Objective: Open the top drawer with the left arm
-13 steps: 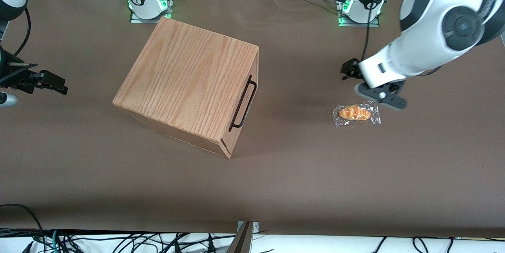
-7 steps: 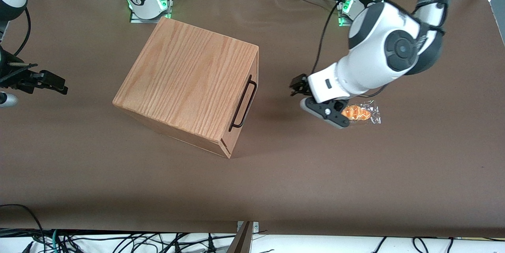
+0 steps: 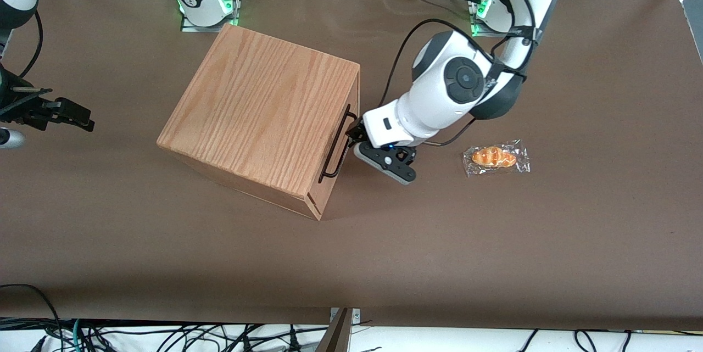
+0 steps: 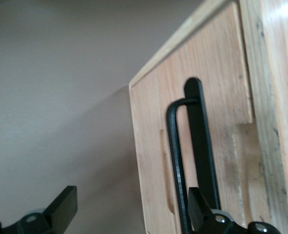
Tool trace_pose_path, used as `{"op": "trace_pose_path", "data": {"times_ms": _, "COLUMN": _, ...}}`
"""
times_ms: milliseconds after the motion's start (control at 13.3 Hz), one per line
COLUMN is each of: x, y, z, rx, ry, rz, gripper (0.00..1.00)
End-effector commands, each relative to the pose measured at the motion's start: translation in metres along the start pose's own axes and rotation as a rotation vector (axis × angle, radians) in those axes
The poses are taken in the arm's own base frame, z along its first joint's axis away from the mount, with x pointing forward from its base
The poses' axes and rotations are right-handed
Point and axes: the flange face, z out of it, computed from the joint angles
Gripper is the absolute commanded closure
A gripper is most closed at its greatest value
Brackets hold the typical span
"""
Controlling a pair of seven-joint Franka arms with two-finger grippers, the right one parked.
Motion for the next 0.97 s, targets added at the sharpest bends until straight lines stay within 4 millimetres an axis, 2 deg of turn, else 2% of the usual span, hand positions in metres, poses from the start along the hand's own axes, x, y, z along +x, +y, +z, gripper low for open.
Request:
{"op": "trace_pose_path", "data": {"times_ms": 0, "x": 0.006, "y": 0.003, "z": 0.000, "rx": -0.011, "ry": 0.011, "rz": -0.002, "gripper": 0.00}}
{"op": "trace_pose_path", "data": {"times_ms": 225, "x": 0.006, "y": -0.001, "z": 0.026, "rx": -0.003, "ry": 0.008, "rz": -0.002, "gripper": 0.00}}
{"op": "trace_pose_path", "data": {"times_ms": 300, "x": 0.004, "y": 0.008, "z": 0.032, "rx": -0.003, "ry": 0.007, "rz": 0.012, "gripper": 0.00}}
{"op": "trace_pose_path", "data": {"times_ms": 450, "x": 0.003, "y": 0.005, "z": 0.043, "rx": -0.002, "ry": 0.003, "rz": 0.008, "gripper": 0.00}}
{"op": "trace_pose_path", "data": {"times_ms": 675, "x": 0.004, "y": 0.003, "z": 0.042, "rx": 0.001, "ry": 0.005, "rz": 0.014, "gripper": 0.00}}
{"op": "trace_pose_path", "data": {"times_ms": 900, "x": 0.009, "y": 0.007, "z": 0.020, "rx": -0.011, "ry": 0.035, "rz": 0.012, "gripper": 0.00}}
